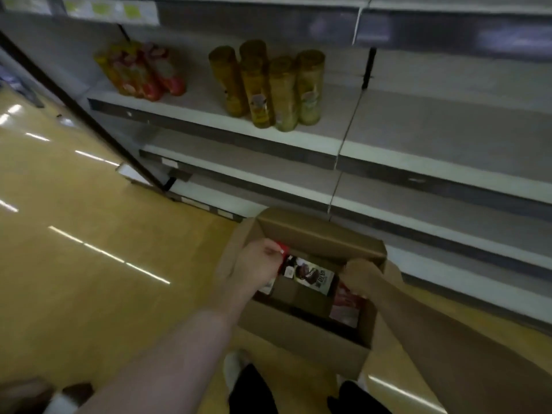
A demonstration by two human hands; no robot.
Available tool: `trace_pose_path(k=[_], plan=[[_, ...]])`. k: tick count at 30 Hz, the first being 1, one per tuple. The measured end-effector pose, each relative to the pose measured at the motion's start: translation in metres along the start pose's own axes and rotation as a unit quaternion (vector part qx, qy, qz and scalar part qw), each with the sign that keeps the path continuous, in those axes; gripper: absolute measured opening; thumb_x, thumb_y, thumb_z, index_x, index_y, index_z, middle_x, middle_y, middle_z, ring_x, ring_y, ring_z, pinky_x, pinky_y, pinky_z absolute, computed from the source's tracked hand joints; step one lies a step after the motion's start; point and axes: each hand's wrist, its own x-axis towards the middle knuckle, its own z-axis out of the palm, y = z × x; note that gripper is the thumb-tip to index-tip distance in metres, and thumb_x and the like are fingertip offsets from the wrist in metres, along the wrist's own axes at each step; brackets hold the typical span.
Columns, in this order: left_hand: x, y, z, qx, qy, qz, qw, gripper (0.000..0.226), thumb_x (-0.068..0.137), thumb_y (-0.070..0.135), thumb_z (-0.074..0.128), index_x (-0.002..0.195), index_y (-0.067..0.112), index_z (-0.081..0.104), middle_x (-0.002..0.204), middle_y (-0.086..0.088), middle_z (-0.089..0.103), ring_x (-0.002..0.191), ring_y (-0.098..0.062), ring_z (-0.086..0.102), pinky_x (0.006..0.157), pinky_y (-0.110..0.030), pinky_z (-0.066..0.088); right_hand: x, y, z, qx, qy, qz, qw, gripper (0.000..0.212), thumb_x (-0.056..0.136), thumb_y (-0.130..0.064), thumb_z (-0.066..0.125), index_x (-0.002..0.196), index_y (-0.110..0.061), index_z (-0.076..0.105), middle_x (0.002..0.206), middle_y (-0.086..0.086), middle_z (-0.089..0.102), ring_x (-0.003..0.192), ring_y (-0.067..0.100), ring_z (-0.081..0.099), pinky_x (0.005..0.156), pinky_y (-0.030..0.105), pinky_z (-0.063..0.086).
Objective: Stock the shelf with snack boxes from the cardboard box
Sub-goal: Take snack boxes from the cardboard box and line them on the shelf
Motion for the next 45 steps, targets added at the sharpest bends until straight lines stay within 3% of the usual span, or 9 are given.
trace_pose_path(k=[3, 6, 13, 19, 22, 26, 31, 37, 45], plan=[[0.04, -0.019, 0.026, -0.027, -0.07, 0.003, 0.997, 0.018, 0.095, 0.023, 0.052, 0.085, 0.036, 0.059, 0.104, 0.008, 0.064, 0.097, -0.012, 0.062, 0.09, -0.035, 0.052, 0.016, 0.017, 0.033, 0.178, 0.001, 0.119, 0.977, 0.014, 0.091, -0.017, 0.06, 0.08, -0.018, 0.051, 0.079, 0.0, 0.054, 0.058, 0.007, 0.049, 0.042, 0.019, 0.048], [0.079, -0.044, 0.053, -0.023, -0.131, 0.021, 0.991, 0.015, 0.096, 0.025, 0.052, 0.089, 0.036, 0.061, 0.106, 0.009, 0.064, 0.096, -0.011, 0.062, 0.085, -0.033, 0.053, 0.036, 0.032, 0.073, 0.284, 0.006, 0.198, 0.938, 0.018, 0.092, -0.004, 0.055, 0.078, -0.013, 0.049, 0.072, 0.0, 0.048, 0.06, 0.011, 0.046, 0.05, 0.023, 0.042], [0.172, -0.1, 0.157, 0.01, -0.206, 0.075, 0.975, 0.014, 0.097, 0.021, 0.05, 0.096, 0.029, 0.062, 0.11, 0.006, 0.065, 0.103, -0.013, 0.06, 0.094, -0.035, 0.049, 0.147, 0.075, 0.18, 0.388, -0.035, 0.3, 0.871, 0.018, 0.095, -0.028, 0.05, 0.109, -0.016, 0.052, 0.102, 0.004, 0.06, 0.095, 0.02, 0.058, 0.08, 0.034, 0.051], [0.235, -0.154, 0.266, 0.017, -0.252, 0.077, 0.964, 0.012, 0.098, 0.024, 0.051, 0.102, 0.029, 0.061, 0.113, 0.008, 0.061, 0.106, -0.012, 0.059, 0.094, -0.037, 0.05, 0.231, 0.144, 0.222, 0.665, 0.031, 0.329, 0.67, 0.024, 0.094, -0.026, 0.06, 0.112, -0.01, 0.055, 0.09, 0.008, 0.059, 0.075, 0.017, 0.054, 0.079, 0.031, 0.049], [0.268, -0.179, 0.306, 0.022, -0.266, 0.077, 0.961, 0.014, 0.098, 0.025, 0.051, 0.108, 0.027, 0.061, 0.115, 0.006, 0.061, 0.107, -0.014, 0.058, 0.091, -0.034, 0.05, 0.29, 0.174, 0.246, 0.69, 0.066, 0.281, 0.664, 0.049, 0.08, -0.023, 0.074, 0.123, -0.011, 0.054, 0.111, 0.01, 0.063, 0.088, 0.023, 0.062, 0.057, 0.034, 0.053], [0.309, -0.2, 0.333, -0.002, -0.254, 0.071, 0.965, 0.015, 0.098, 0.022, 0.052, 0.112, 0.022, 0.057, 0.116, 0.0, 0.061, 0.105, -0.016, 0.06, 0.069, -0.024, 0.047, 0.342, 0.177, 0.256, 0.741, 0.124, 0.252, 0.61, 0.042, 0.084, -0.024, 0.07, 0.12, -0.008, 0.054, 0.111, 0.015, 0.062, 0.103, 0.032, 0.061, 0.089, 0.046, 0.052], [0.349, -0.216, 0.344, -0.018, -0.228, 0.053, 0.972, 0.013, 0.096, 0.02, 0.052, 0.108, 0.024, 0.058, 0.114, -0.003, 0.062, 0.107, -0.021, 0.059, 0.089, -0.038, 0.051, 0.394, 0.183, 0.265, 0.778, 0.189, 0.259, 0.54, 0.098, 0.054, -0.038, 0.09, 0.137, -0.022, 0.04, 0.132, 0.014, 0.05, 0.116, 0.04, 0.051, 0.066, 0.048, 0.055], [0.346, -0.21, 0.359, -0.145, -0.253, -0.052, 0.955, 0.012, 0.099, 0.019, 0.051, 0.106, 0.019, 0.06, 0.109, -0.002, 0.065, 0.1, -0.016, 0.062, 0.089, -0.036, 0.053, 0.39, 0.173, 0.239, 0.792, 0.165, 0.301, 0.504, 0.092, 0.068, -0.033, 0.085, 0.142, -0.017, 0.033, 0.14, 0.014, 0.041, 0.13, 0.039, 0.039, 0.107, 0.053, 0.037], [0.351, -0.202, 0.36, -0.174, -0.255, -0.046, 0.95, 0.017, 0.099, 0.018, 0.05, 0.112, 0.016, 0.059, 0.11, -0.003, 0.065, 0.102, -0.017, 0.062, 0.092, -0.038, 0.052, 0.392, 0.189, 0.248, 0.825, 0.162, 0.281, 0.463, 0.085, 0.063, -0.039, 0.086, 0.135, -0.023, 0.044, 0.134, 0.011, 0.049, 0.126, 0.041, 0.041, 0.102, 0.06, 0.034]])
